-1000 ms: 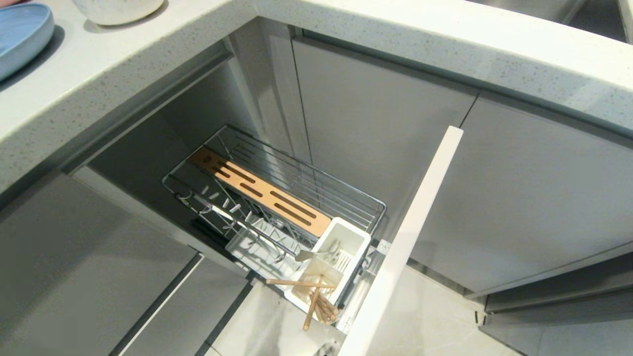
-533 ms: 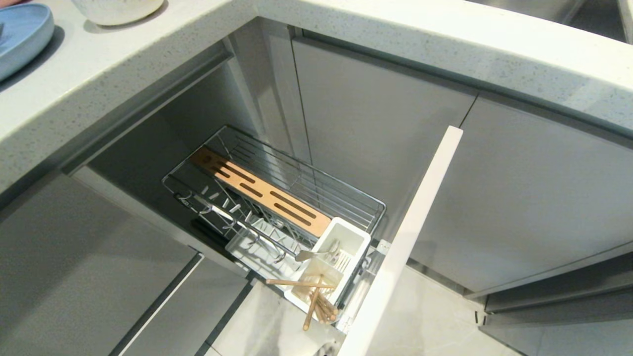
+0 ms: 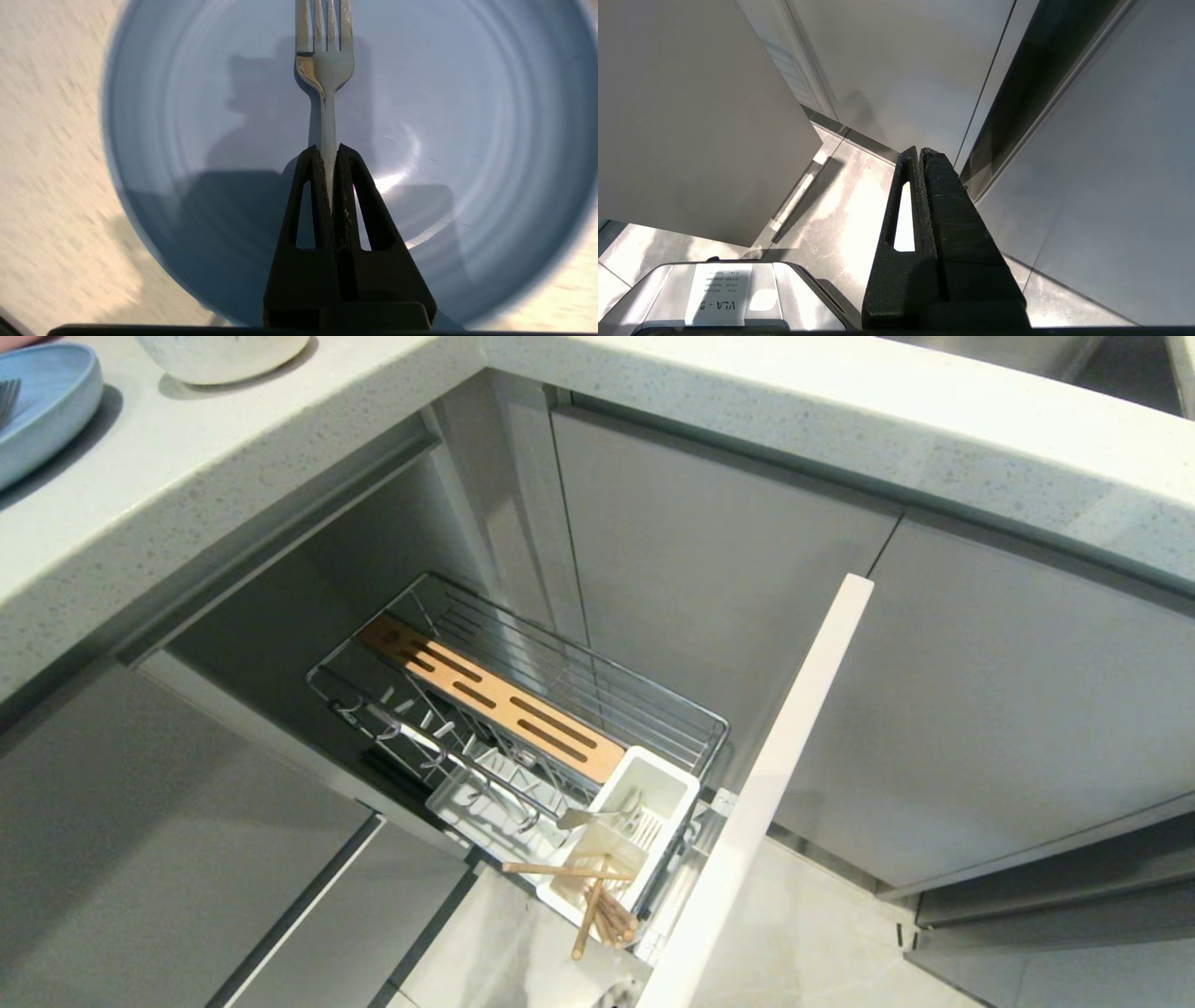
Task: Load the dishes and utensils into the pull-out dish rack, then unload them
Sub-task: Pick up the fork and place it in the cupboard
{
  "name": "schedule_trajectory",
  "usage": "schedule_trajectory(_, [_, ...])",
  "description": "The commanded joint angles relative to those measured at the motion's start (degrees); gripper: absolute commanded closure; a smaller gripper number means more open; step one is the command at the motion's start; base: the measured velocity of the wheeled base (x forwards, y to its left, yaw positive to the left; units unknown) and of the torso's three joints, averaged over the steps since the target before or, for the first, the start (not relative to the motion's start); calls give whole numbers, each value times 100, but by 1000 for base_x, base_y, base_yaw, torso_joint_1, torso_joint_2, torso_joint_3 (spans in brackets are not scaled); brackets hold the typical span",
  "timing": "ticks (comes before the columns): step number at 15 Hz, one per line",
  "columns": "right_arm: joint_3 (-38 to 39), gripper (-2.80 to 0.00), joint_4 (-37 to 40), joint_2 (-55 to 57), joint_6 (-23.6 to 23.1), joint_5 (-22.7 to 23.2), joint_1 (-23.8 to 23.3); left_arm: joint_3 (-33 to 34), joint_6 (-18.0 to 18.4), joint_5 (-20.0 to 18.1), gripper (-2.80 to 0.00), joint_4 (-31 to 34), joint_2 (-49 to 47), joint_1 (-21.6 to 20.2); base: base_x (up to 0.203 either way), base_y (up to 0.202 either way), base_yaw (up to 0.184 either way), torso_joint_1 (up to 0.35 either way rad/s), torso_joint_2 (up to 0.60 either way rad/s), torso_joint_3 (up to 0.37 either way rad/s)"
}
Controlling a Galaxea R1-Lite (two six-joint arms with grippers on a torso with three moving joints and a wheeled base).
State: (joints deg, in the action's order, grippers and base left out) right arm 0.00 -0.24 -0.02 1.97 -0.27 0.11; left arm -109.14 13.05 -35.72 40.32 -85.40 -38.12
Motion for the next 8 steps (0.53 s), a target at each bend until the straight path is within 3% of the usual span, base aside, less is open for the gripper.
schedule_trajectory(1, [9, 0, -2, -24, 5, -8, 7, -93, -924, -29, 0, 89, 122, -7, 0, 0, 0, 0, 0, 0])
schedule_trajectory(3, [9, 0, -2, -17, -4, 0, -2, -122, -2226, -47, 0, -88, 272, 93, 0, 0, 0, 0, 0, 0])
schedule_trajectory(5, [9, 0, -2, -16, 3, 0, 4, -125, -3156, -76, 0, -525, 431, 386, 0, 0, 0, 0, 0, 0])
schedule_trajectory(8, [9, 0, -2, -24, 1, -1, 7, -125, -3704, -69, 0, -633, 597, 908, 0, 0, 0, 0, 0, 0])
